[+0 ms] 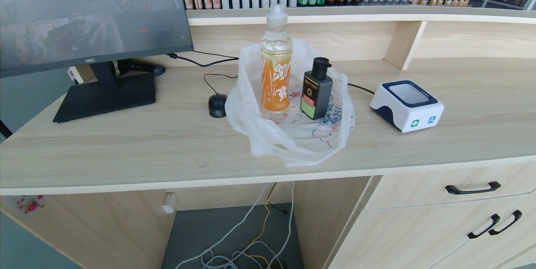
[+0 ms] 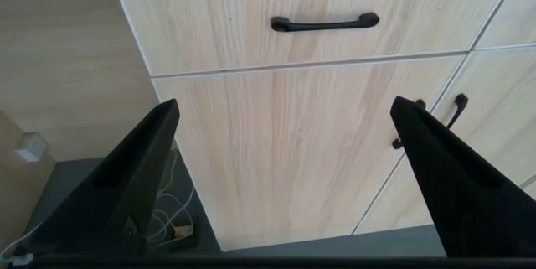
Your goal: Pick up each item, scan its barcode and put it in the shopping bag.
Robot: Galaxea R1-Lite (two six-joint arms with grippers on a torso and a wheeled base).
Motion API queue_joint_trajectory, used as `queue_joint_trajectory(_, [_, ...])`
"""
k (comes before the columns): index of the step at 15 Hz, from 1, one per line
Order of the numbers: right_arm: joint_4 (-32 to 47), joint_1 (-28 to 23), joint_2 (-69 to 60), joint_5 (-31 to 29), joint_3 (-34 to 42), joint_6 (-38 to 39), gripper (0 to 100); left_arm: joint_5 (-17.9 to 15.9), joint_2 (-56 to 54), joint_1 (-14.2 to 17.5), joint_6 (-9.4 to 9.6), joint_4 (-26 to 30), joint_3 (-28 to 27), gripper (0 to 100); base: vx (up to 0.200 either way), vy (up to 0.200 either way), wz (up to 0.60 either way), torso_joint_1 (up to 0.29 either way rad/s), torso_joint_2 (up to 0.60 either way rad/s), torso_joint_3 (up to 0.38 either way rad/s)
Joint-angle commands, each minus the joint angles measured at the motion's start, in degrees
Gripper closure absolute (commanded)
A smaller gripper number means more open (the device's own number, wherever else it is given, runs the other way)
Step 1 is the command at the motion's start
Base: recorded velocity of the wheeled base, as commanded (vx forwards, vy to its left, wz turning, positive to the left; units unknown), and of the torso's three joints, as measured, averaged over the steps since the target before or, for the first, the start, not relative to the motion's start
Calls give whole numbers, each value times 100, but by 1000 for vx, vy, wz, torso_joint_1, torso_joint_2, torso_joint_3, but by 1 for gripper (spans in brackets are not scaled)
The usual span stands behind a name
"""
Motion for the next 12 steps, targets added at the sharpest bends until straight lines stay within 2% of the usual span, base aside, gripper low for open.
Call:
queue_joint_trajectory(1, [-13, 2, -2, 1, -2, 14, 0, 4, -2, 0, 0, -4, 0, 0, -200, 0, 0, 17, 2, -7])
queue_joint_trajectory(3, [-13, 2, -2, 1, -2, 23, 0, 4, -2, 0, 0, -4, 0, 0, -200, 0, 0, 12, -2, -5])
queue_joint_trajectory(12, [-13, 2, -2, 1, -2, 23, 0, 4, -2, 0, -27, -4, 0, 0, 0, 0, 0, 0, 0, 0])
